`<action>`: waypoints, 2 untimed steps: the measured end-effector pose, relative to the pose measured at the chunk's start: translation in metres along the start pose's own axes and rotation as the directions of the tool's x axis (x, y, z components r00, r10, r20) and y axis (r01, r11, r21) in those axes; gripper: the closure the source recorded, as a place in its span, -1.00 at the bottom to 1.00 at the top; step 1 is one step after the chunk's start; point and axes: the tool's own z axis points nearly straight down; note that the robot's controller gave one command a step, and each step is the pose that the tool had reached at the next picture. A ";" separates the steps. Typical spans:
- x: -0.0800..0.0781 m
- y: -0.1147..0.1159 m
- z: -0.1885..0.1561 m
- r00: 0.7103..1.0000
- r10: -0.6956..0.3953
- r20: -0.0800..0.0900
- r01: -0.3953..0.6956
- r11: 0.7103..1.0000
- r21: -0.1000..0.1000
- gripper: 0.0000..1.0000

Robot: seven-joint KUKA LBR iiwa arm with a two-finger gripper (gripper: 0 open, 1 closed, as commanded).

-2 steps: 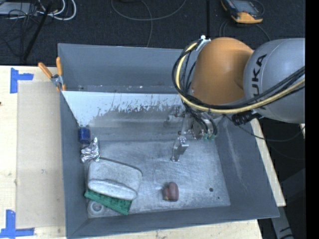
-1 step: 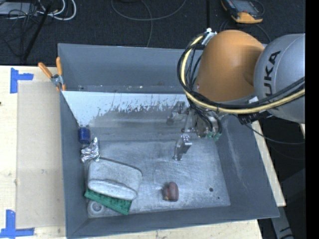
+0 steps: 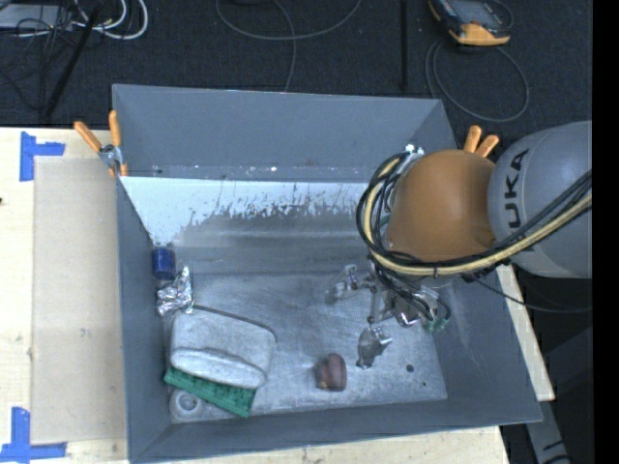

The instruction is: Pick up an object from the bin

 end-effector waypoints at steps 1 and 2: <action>0.042 0.021 0.073 0.982 -0.186 0.015 0.186 0.983 0.005 -1.00; 0.042 0.021 0.072 0.983 -0.185 0.014 0.185 0.983 0.004 1.00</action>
Offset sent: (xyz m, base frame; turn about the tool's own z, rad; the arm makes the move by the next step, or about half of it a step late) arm -0.0493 0.0085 -0.0743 -0.1896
